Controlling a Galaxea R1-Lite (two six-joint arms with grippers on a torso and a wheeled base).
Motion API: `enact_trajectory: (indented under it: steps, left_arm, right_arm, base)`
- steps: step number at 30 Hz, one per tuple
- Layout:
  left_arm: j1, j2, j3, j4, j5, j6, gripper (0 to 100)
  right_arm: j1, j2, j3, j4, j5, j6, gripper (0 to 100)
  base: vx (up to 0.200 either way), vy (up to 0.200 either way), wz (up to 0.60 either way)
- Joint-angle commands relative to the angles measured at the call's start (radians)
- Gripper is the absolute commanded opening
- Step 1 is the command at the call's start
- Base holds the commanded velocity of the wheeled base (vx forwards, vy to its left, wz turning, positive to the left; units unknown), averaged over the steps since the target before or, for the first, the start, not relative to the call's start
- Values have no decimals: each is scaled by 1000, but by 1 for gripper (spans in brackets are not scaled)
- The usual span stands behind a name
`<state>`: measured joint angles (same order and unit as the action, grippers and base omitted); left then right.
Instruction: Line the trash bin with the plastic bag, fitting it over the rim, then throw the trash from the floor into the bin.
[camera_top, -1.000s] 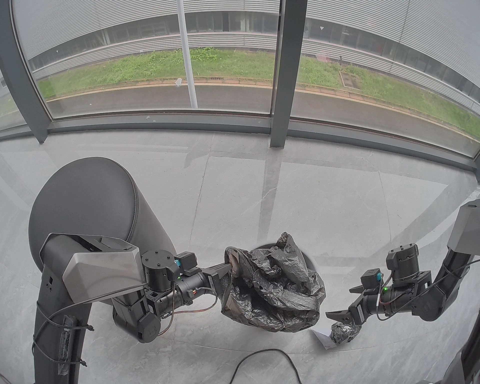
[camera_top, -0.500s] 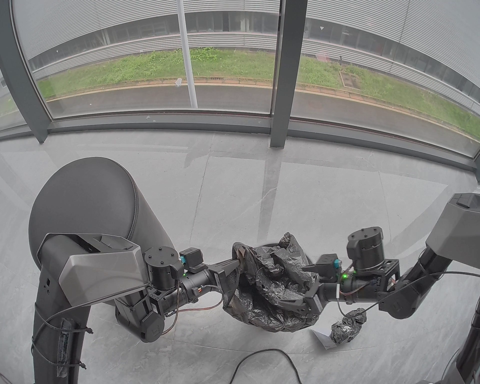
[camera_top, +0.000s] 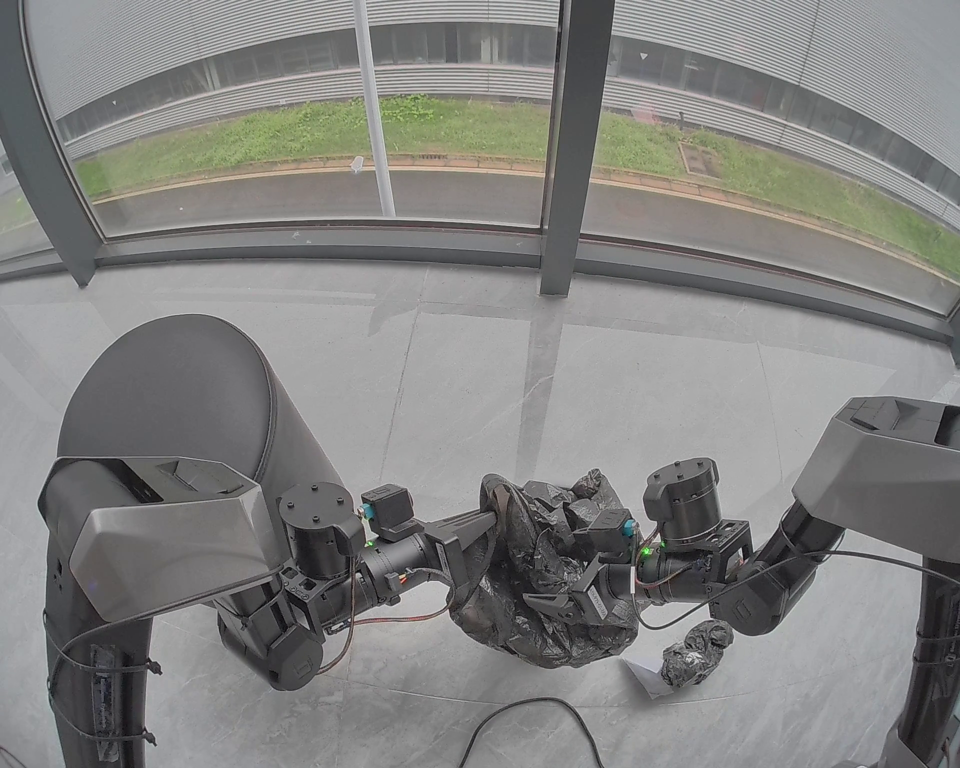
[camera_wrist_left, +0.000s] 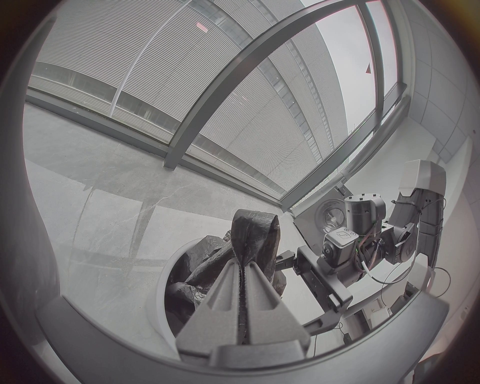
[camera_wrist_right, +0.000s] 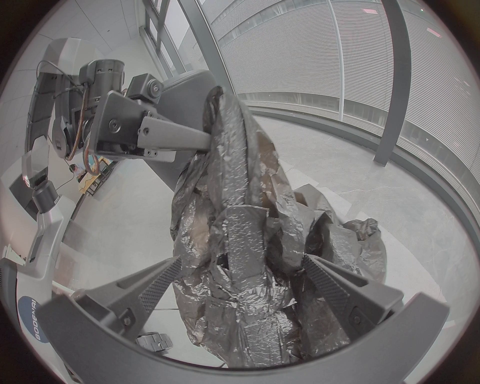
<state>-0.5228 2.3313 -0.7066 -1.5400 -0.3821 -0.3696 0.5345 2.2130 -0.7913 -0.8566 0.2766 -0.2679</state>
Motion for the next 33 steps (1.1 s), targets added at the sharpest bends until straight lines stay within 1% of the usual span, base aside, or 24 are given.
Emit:
enact_trajectory:
  steps: [1,4,8,10,16,17,20,24,26,27,28,29,31,32,33]
  left_arm:
    - [-2,-10,-1,-2,0,0,0]
    - [-3,-13,1,0,0,0,0]
    - [-3,-16,7,-2,0,0,0]
    - [-3,-20,7,-2,0,0,0]
    - [-3,-23,7,-2,-1,-2,0]
    - [-3,-24,7,-2,-1,-2,0]
    - [-3,-32,19,-2,-1,-2,0]
    - [-3,-44,58,-2,-4,0,0]
    - [-3,-53,79,-2,-17,0,0]
    - [-3,-53,79,-2,-17,0,0]
    - [-2,-64,105,-2,-31,0,0]
    - [-2,-72,121,-2,-37,0,0]
    - [3,-84,150,-2,-43,0,0]
    - [3,-84,150,-2,-43,0,0]
    - [6,-92,167,-2,-47,0,0]
  right_arm:
    - [10,4,15,-1,1,1,100]
    - [9,16,10,-4,-8,1,100]
    - [1,36,-6,-9,-60,4,100]
    - [1,37,-6,-10,-83,19,100]
    - [18,63,-9,-10,-157,36,100]
    - [21,73,-14,-10,-169,36,0]
    - [24,83,-28,-10,-183,38,0]
    - [55,79,-20,-12,-168,39,0]
    - [62,76,-19,-15,-139,39,0]
    - [62,76,-19,-15,-139,39,0]
    - [65,71,-20,-16,-103,39,0]
    - [65,70,-22,-18,-83,38,0]
    - [65,53,-19,-21,-50,38,0]
    - [65,53,-19,-21,-50,38,0]
    - [64,36,-16,-19,-20,39,0]
  base:
    - [0,0,0]
    - [0,0,0]
    - [0,0,0]
    - [0,0,0]
    - [0,0,0]
    - [0,0,0]
    - [0,0,0]
    - [0,0,0]
    - [0,0,0]
    - [0,0,0]
    - [0,0,0]
    - [0,0,0]
    - [0,0,0]
    - [0,0,0]
    - [0,0,0]
